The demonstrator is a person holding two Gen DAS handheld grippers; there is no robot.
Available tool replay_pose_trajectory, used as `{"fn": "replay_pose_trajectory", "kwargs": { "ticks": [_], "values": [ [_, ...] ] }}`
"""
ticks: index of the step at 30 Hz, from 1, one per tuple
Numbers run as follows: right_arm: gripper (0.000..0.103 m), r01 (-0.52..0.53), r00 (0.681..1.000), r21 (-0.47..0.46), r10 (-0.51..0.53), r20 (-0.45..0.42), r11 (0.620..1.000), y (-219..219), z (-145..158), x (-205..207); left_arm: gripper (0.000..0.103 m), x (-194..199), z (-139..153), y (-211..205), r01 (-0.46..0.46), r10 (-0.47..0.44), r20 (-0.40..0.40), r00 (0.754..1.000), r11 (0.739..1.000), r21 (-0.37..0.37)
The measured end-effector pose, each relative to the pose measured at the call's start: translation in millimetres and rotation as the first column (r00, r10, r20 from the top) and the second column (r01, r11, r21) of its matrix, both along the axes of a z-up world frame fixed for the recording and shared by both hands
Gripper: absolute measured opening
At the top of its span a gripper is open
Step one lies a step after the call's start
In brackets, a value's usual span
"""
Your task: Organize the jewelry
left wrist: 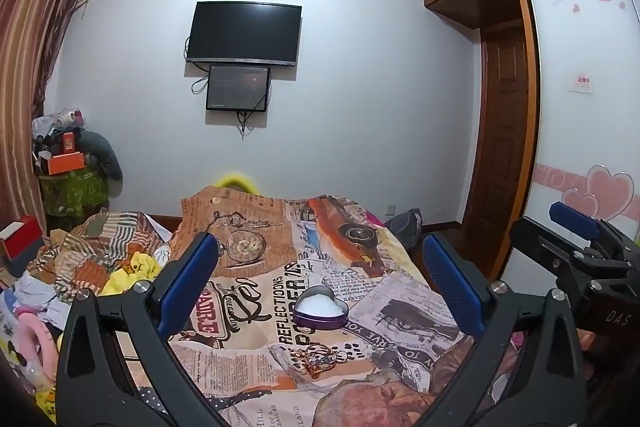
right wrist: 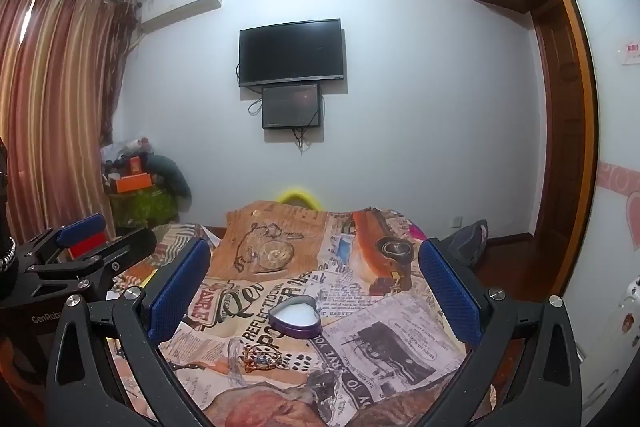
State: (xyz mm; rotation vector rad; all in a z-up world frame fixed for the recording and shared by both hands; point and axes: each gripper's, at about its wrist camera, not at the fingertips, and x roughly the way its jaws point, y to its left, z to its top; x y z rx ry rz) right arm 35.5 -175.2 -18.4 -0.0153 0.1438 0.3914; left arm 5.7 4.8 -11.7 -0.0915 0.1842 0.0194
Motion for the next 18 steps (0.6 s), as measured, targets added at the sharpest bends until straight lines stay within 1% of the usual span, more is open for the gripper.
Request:
{"fn": "replay_pose_trajectory", "kwargs": {
  "ticks": [5,8,9,18],
  "values": [
    [0.103,0.002,1.0,0.002,-0.002,-0.006,1.0,2.7,-1.2,-0.6,0.103,0.2,-1.8,1.2,-0.004,0.004,-0.002,1.0,1.0,0.006],
    [0.103,0.001,1.0,0.005,-0.001,-0.014,1.0,5.7,-10.9,0.8,0.103,-0.1,-3.7,3.0,-0.004,0.004,-0.004,1.0,1.0,0.008],
    [0.103,0.001,1.0,0.007,0.0,-0.016,1.0,6.1,-11.6,1.4,0.103,0.8,-2.7,-2.8,-0.005,0.005,-0.006,1.0,1.0,0.013],
    [0.103,-0.004,1.0,0.014,0.004,-0.024,1.0,3.9,-9.9,2.0,0.103,0.3,-4.3,-3.8,-0.001,0.001,-0.007,1.0,1.0,0.012]
  ]
}}
